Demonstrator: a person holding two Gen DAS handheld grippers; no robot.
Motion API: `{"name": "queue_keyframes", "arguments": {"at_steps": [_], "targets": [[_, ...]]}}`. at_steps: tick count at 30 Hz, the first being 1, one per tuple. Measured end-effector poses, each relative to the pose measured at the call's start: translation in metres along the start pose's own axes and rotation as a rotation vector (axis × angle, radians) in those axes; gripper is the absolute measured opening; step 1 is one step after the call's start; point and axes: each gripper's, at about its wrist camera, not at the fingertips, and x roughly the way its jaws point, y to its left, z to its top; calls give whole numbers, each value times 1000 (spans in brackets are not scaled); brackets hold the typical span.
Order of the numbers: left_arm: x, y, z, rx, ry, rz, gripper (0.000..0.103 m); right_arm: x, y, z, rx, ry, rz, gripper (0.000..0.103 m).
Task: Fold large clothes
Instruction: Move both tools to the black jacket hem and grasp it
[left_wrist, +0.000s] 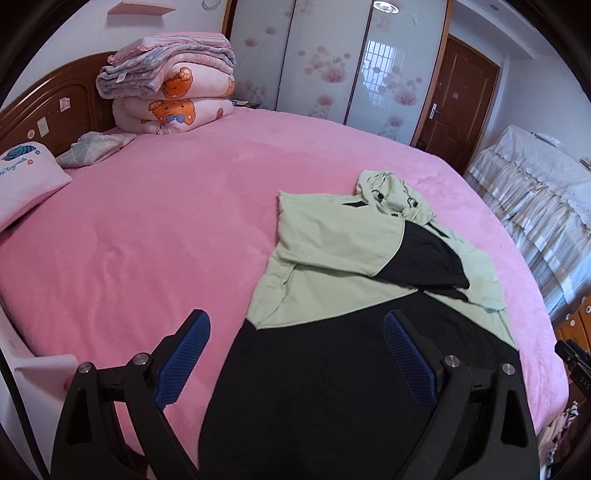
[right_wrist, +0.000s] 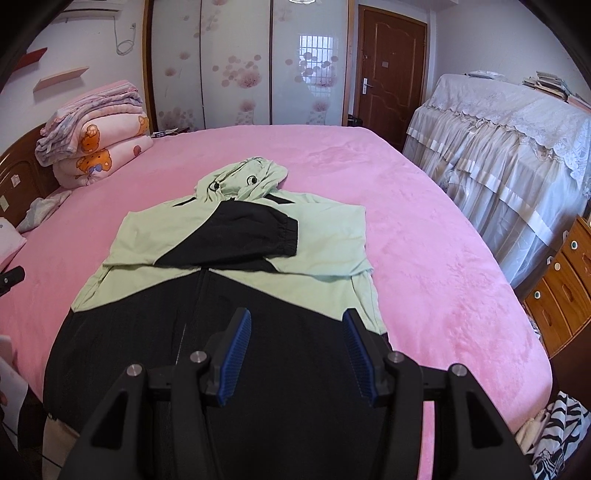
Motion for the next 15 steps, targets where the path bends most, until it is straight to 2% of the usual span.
{"name": "queue_keyframes", "arguments": {"at_steps": [8,12,15], "targets": [[3,35,-38,17,81,72,94,-10,-28,-39,-17,42,3,52],[14,40,-64,82,163,59,94,-6,-41,-59,-24,91,28,52],[26,46,-85,112,246,9,94,2,-53,-79,-38,147,59,52]]}}
